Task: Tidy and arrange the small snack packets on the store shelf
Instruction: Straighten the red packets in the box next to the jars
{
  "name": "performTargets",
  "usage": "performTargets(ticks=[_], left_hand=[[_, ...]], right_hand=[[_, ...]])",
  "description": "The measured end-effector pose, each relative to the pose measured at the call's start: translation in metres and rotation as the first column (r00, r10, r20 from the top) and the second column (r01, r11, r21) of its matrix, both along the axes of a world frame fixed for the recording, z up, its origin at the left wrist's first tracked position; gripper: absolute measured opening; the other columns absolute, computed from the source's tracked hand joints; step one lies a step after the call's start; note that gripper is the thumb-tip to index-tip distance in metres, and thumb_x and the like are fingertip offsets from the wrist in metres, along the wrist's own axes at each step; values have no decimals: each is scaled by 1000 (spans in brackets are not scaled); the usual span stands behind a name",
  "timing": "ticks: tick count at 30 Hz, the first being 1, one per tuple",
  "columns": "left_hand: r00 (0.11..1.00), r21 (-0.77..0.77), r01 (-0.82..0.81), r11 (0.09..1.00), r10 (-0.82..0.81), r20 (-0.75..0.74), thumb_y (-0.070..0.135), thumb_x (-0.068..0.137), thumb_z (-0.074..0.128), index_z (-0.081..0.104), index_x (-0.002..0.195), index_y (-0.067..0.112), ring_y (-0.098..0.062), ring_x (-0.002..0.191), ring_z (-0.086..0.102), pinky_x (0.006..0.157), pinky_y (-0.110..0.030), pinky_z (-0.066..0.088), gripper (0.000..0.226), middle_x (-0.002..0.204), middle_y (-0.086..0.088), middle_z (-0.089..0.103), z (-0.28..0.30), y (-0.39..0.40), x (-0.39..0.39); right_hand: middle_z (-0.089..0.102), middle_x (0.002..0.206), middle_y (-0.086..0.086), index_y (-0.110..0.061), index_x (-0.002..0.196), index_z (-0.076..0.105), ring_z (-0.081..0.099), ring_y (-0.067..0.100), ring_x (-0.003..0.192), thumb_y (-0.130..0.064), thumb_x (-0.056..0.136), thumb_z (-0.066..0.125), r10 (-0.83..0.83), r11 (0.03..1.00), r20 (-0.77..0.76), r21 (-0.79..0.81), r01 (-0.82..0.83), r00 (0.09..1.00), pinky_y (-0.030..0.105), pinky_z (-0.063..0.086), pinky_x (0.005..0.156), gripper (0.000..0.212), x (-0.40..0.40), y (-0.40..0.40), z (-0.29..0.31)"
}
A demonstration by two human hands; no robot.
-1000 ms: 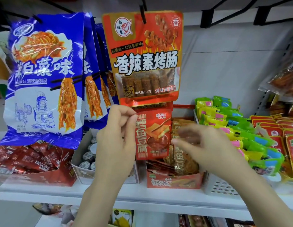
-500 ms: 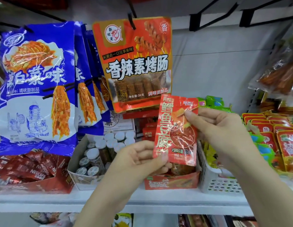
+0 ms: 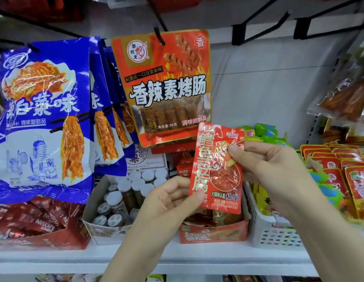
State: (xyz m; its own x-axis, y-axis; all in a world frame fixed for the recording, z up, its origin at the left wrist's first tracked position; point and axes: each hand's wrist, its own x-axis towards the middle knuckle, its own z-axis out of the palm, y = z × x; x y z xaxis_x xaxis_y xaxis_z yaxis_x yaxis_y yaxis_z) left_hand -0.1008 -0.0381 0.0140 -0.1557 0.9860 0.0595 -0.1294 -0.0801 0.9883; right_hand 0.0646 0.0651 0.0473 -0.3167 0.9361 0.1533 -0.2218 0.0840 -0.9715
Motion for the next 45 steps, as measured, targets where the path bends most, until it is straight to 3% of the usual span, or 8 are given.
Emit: performTargets(ticks=[8,14,18,24,31,35,40,45], left_hand=[[815,325,-478,816,550,-181,36,75,73,81,89,33,-14,77,72,65,-30,61,16,84,7,76,-7,6,13],[286,716,-13,698,689,-666,23,84,74,79,99,15,-16,92,61,77,-38,51,18,97,5,68,-22,11,14],[466,557,-89,826,529,-709,64,70,72,74,106,33,-9,124,49,98,-37,42,48,124,18,57,-19,5,10],[916,209,-347,914,379,-134,48,77,66,66,114,33,-1,107,64,89,-26,55,40,111,16,70,-12,7,3],[971,101,-232,967,224,81,42,67,76,77,100,32,-13,94,73,70,-22,58,34,102,3,76,-9,5,7],[880,277,-387,879,442,-173,32,75,75,81,91,33,-11,84,73,69,-21,58,17,89,7,77,-9,3,10],[333,733,-131,668,726,-602,8,86,72,77,105,12,-11,81,65,70,-21,51,21,90,6,72,-15,4,-4],[416,499,-74,863,482,-771,27,79,79,67,125,33,-3,120,50,96,-20,44,48,126,21,58,-23,3,-20]], right_hand=[[76,75,-5,-26,87,75,74,12,68,-39,84,67,-162,973,133,187,136,978,21,58,61,16,-17,0,-14],[77,85,10,-9,87,77,74,25,80,-26,86,68,20,999,15,27,-21,1000,37,61,68,19,-19,-7,-16],[76,85,11,-10,87,76,74,31,81,-22,82,70,-64,998,-9,8,64,998,49,60,77,14,-10,-2,-13],[77,87,10,-9,94,74,75,23,79,-22,78,70,-23,1000,-60,-18,22,998,32,62,65,21,-3,0,-9],[76,92,12,-10,94,77,75,24,83,-28,73,72,116,993,-99,0,-116,988,32,61,68,28,-11,-4,-15],[76,79,6,-10,88,75,74,16,70,-43,72,66,-37,994,82,103,28,996,21,57,59,38,-17,-4,-16],[75,85,18,-4,97,68,75,30,78,-59,68,66,170,977,4,-131,-168,985,29,60,60,62,-3,-3,-3],[77,81,2,-15,88,73,73,11,73,-5,97,54,118,993,197,-30,-114,973,23,60,60,23,1,-4,-1]])
